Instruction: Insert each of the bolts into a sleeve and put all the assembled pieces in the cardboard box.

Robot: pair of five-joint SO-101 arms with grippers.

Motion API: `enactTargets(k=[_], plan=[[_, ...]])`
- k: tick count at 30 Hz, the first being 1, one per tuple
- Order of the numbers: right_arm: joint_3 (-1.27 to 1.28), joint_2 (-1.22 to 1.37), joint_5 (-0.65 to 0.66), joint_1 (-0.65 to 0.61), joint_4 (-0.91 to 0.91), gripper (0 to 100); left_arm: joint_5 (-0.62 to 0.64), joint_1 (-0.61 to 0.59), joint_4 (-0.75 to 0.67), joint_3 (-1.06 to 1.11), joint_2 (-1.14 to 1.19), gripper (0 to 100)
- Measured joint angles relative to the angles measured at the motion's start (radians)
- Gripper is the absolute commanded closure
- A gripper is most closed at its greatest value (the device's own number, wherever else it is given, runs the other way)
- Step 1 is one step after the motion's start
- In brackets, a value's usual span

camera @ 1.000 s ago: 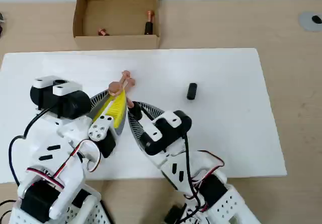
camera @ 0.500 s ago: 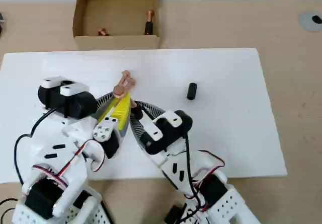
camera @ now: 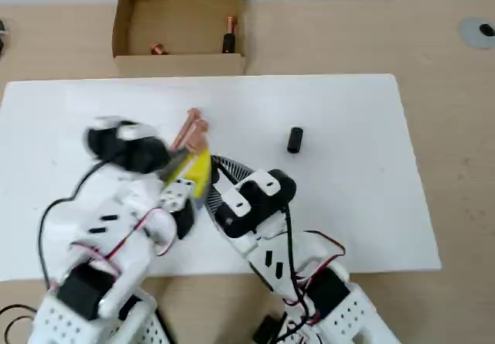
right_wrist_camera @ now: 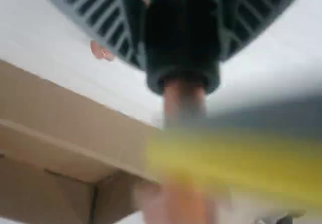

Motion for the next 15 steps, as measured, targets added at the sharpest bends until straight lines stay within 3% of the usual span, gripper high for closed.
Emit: enactTargets(k=[8,15], plan=[[0.002,0.000,0.000,0.003,0.002,98.8,0.023,0.002,-0.003,0.005,0.052,98],[0.002,0.000,-0.002,0.005,0.002,98.8,0.025,-0.002,-0.003,0.005,0.052,90]])
